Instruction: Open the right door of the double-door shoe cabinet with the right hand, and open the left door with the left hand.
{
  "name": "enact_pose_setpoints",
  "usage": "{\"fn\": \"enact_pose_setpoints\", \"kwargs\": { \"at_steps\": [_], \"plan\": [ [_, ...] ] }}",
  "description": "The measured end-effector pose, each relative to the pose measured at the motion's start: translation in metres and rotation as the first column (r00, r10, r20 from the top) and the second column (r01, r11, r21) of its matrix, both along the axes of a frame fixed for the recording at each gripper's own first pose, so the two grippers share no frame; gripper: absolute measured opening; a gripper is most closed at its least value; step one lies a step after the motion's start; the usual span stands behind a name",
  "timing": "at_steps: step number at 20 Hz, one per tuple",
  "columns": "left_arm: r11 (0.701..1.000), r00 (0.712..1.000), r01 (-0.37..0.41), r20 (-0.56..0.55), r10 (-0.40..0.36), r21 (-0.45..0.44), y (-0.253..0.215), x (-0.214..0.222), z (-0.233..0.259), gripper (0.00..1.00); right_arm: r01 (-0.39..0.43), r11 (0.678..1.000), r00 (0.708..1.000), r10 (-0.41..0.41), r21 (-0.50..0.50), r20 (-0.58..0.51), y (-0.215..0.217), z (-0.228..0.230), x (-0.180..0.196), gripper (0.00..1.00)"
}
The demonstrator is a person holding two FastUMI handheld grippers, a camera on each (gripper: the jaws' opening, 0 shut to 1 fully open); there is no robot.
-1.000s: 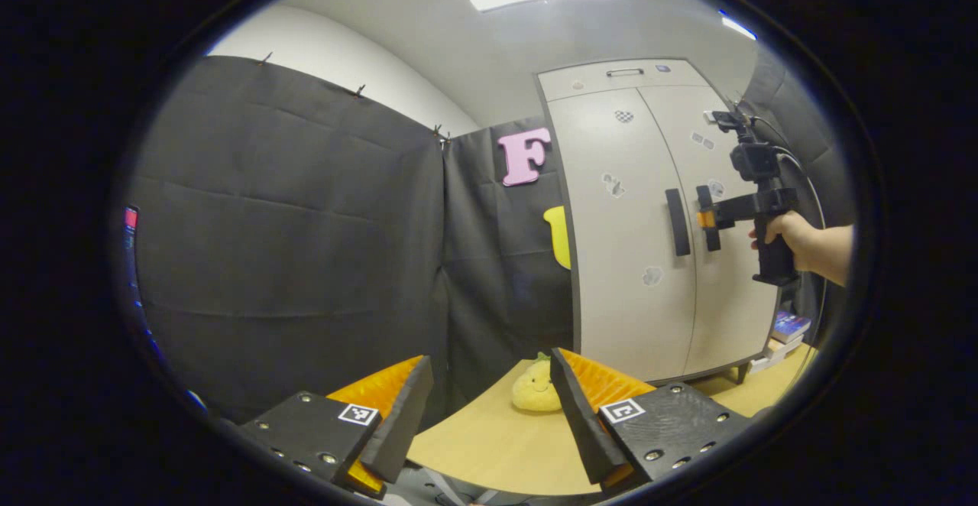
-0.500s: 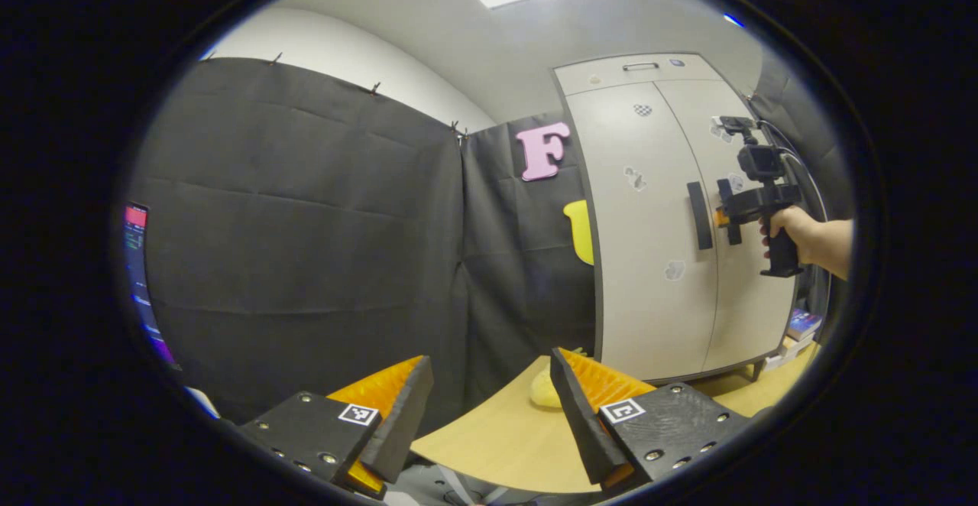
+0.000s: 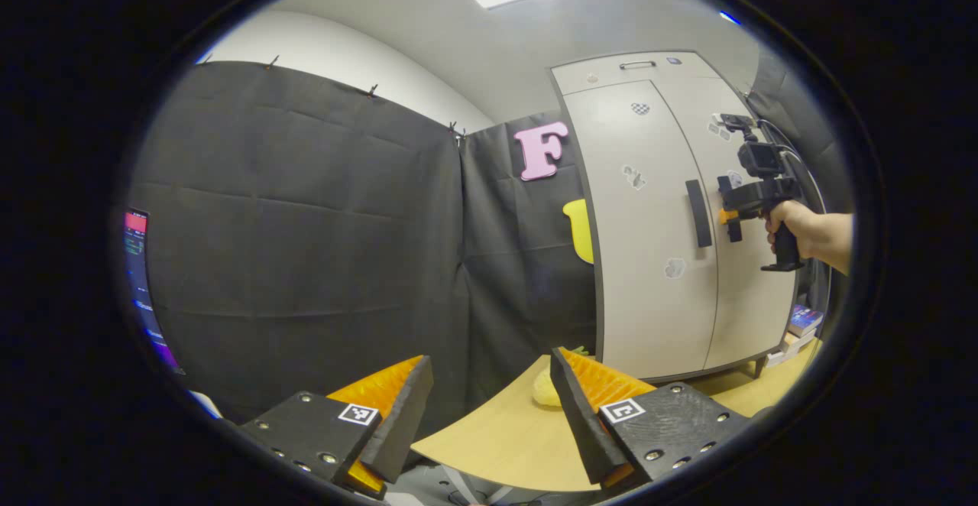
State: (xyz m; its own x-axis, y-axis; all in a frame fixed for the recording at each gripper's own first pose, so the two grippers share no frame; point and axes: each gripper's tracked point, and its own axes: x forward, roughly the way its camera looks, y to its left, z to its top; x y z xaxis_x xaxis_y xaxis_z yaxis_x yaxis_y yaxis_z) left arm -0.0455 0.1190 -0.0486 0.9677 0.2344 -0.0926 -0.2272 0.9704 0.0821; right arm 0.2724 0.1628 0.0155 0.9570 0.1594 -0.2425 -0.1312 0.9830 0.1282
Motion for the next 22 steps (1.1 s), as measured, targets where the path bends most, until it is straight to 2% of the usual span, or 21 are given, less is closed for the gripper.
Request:
{"fn": "enact_pose_setpoints", "kwargs": {
  "at_steps": [8,19,20,21,22],
  "plan": [
    [0.999,0.999,0.051,0.003,-0.051,-0.014,-0.007,0.004,0.000,0.90,-0.089,0.996,0.996,0.089,0.024,-0.009,-0.002,0.014,-0.025,0.13],
    [0.981,0.980,0.194,0.050,-0.193,-0.017,-0.067,0.036,0.019,0.90,-0.167,0.986,0.985,0.169,0.025,-0.047,-0.015,0.014,-0.040,0.13],
    [0.979,0.978,0.202,0.055,-0.201,-0.023,-0.070,0.037,0.019,0.90,-0.172,0.985,0.984,0.173,0.019,-0.051,-0.016,0.014,-0.042,0.09],
    [0.977,0.977,0.210,0.057,-0.208,-0.031,-0.074,0.038,0.019,0.89,-0.174,0.985,0.983,0.175,0.015,-0.053,-0.019,0.015,-0.043,0.13],
    [0.975,0.975,0.218,0.059,-0.216,-0.041,-0.077,0.038,0.017,0.90,-0.176,0.984,0.983,0.176,0.013,-0.054,-0.021,0.015,-0.045,0.13]
  ]
}}
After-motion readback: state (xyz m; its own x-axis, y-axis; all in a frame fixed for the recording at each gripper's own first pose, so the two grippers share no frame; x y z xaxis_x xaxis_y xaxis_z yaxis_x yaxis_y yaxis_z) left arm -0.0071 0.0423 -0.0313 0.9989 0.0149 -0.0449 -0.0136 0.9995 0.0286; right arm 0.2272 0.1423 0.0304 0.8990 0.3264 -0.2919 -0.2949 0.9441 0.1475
